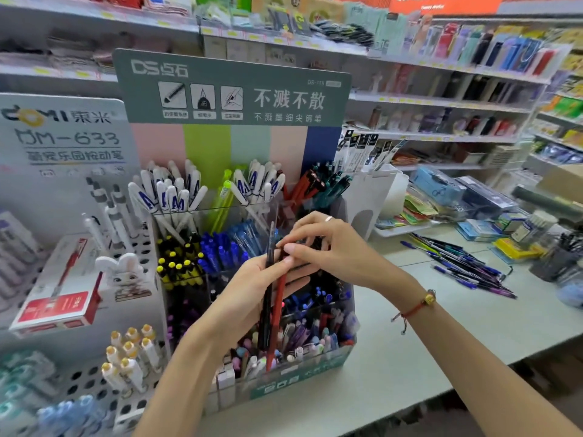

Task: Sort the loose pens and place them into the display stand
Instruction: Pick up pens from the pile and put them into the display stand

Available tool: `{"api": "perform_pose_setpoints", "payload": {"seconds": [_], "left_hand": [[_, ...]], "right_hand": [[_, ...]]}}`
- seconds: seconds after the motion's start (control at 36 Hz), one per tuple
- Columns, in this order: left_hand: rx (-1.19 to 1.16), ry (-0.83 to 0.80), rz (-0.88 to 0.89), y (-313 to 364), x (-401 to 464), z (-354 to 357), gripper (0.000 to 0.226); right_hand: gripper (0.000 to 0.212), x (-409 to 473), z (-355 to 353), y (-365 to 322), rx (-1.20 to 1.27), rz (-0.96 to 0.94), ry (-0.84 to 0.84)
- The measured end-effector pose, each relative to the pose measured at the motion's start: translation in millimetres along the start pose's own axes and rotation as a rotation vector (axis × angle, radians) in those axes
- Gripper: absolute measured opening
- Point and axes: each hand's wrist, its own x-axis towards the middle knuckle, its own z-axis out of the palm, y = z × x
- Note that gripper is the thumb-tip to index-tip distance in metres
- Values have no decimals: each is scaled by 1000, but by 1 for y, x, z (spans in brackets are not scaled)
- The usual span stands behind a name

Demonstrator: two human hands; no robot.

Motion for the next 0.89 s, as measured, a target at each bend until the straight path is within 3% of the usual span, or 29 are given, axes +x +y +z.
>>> {"api": "perform_pose_setpoints", "payload": {"seconds": [0.14, 0.22, 0.33, 0.44, 0.5, 0.58, 0.64, 0.81, 0.89], "left_hand": [[27, -20, -53, 3, -2, 0, 30], [73, 245, -8, 3, 1, -7, 32], [98, 552, 57, 7, 3, -20, 37], [134, 632, 52, 8, -1, -27, 42], [92, 613, 49, 6, -3, -29, 41], [-45, 553, 31, 2, -5, -30, 36], [-103, 532, 44, 0, -6, -30, 33], [-237, 481, 121, -5, -9, -27, 28], [-272, 439, 152, -8, -6, -20, 28]], "right_hand": [[12, -4, -13, -5, 130, 12, 92], [13, 3, -34, -4, 372, 63, 401], [15, 26, -59, 6, 204, -23, 862], [17, 55, -61, 5, -36, -131, 1082], [19, 68, -51, 6, -140, -170, 1083], [19, 80, -27, 12, -256, -187, 930], [20, 80, -11, 17, -330, -153, 825], [22, 70, -13, 33, -438, 46, 731], [25, 63, -24, 40, -518, 37, 627]]}}
